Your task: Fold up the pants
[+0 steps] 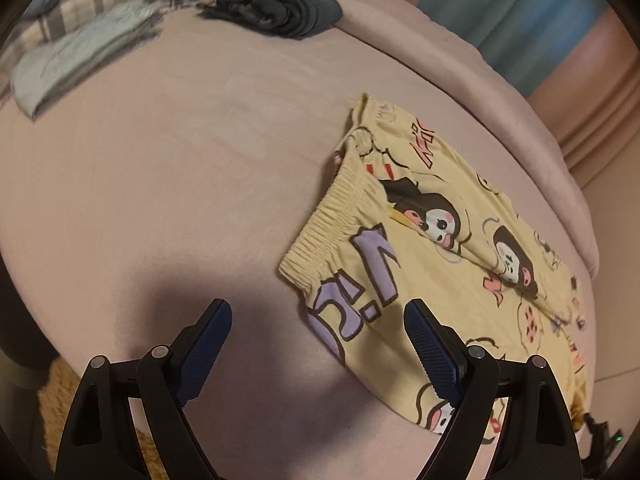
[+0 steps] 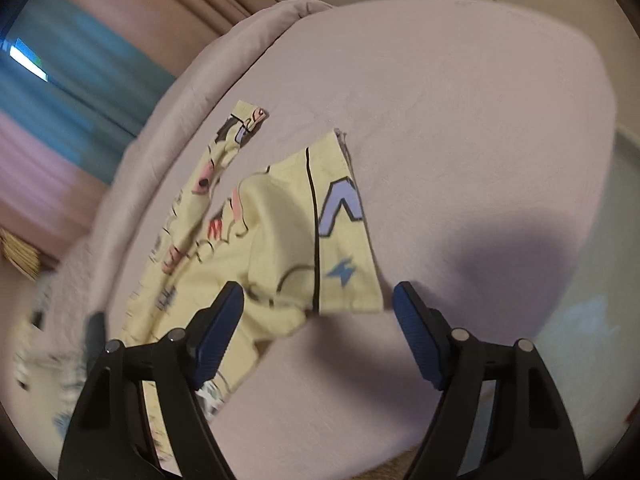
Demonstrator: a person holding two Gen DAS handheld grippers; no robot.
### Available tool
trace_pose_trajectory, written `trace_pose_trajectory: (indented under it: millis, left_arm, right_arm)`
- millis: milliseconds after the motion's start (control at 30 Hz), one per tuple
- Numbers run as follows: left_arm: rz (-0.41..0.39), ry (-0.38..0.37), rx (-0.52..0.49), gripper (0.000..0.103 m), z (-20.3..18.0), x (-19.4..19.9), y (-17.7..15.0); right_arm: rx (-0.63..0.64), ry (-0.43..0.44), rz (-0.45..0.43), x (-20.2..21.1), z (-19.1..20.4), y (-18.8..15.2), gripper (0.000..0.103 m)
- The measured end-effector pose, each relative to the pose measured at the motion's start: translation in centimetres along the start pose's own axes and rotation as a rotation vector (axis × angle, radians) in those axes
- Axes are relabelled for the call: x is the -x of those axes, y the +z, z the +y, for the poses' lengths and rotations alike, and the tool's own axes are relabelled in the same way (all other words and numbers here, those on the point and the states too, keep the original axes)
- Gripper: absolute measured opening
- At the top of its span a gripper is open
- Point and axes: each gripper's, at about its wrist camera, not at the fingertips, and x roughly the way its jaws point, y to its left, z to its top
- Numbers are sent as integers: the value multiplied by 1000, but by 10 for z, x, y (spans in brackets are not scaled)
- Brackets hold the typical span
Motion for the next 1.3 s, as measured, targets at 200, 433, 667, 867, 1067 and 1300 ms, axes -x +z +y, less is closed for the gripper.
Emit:
trace_pose_trajectory:
  millis: [200,433,667,867,1067,1300]
  left_arm:
    - [0,-64,38,76,1,-12,1]
    - [24,-164,126,1,5,-24,1]
    - [-76,-153,234,1,20,5,1]
    - [-141,-63,167,2,24,45,4]
    - [-44,-44,161,2,38,32,-1]
    - [-46,191,-90,4,5,17,-9]
  right_arm:
    - [-57,58,11,-24,2,13,49]
    - [-28,3,-55,-23,-1,20,8]
    - [-7,-17,-163,7,-3,38,7]
    - [6,-38,-264,32,5,49,5]
    - [82,-40,-229,43,4,46,6]
    - [85,-160,-141,25,-15,32,80]
